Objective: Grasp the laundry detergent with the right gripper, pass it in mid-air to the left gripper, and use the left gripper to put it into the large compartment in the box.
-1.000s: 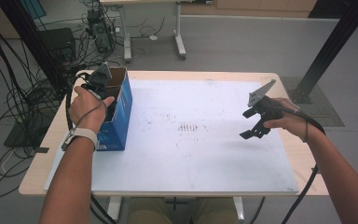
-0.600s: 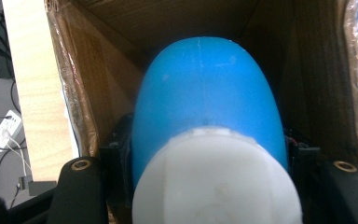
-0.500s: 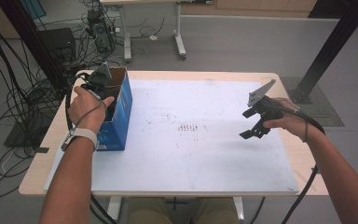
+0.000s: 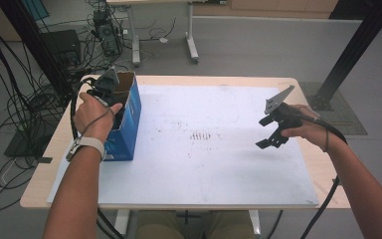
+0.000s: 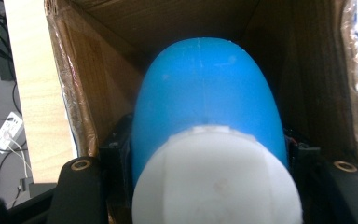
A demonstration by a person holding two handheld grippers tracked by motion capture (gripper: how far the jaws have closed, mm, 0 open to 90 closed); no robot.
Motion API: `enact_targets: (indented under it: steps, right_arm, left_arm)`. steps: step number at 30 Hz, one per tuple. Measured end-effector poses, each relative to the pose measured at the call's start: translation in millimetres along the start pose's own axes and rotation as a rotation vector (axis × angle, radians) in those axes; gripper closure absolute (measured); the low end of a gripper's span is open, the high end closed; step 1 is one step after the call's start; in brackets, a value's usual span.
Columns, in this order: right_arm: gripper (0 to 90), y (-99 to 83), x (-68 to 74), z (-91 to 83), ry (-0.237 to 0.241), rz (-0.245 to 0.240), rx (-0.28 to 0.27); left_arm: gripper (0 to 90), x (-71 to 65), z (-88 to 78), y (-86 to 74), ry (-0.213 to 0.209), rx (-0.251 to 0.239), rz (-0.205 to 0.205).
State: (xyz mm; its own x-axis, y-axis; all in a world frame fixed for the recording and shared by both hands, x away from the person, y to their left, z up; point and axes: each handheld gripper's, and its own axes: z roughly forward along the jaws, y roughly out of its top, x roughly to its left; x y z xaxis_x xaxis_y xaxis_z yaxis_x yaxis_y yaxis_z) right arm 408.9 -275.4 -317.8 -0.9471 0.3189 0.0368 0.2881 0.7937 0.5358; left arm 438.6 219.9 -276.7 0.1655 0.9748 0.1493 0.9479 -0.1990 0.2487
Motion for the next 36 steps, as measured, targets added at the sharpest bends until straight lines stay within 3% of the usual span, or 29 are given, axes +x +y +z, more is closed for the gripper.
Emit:
enact_targets:
  steps: [17,36]
  right_arm:
    - [8.8,-0.2,0.2,-0.2,-0.001,0.001,0.005]
    - [8.8,0.6,1.8,-0.3,-0.003,-0.009,0.012]
  left_arm:
    - [36.9,1.8,0.6,-0.6,-0.008,-0.006,0.002]
    - [27.9,-0.4,-3.6,-0.2,-0.010,-0.020,0.014]
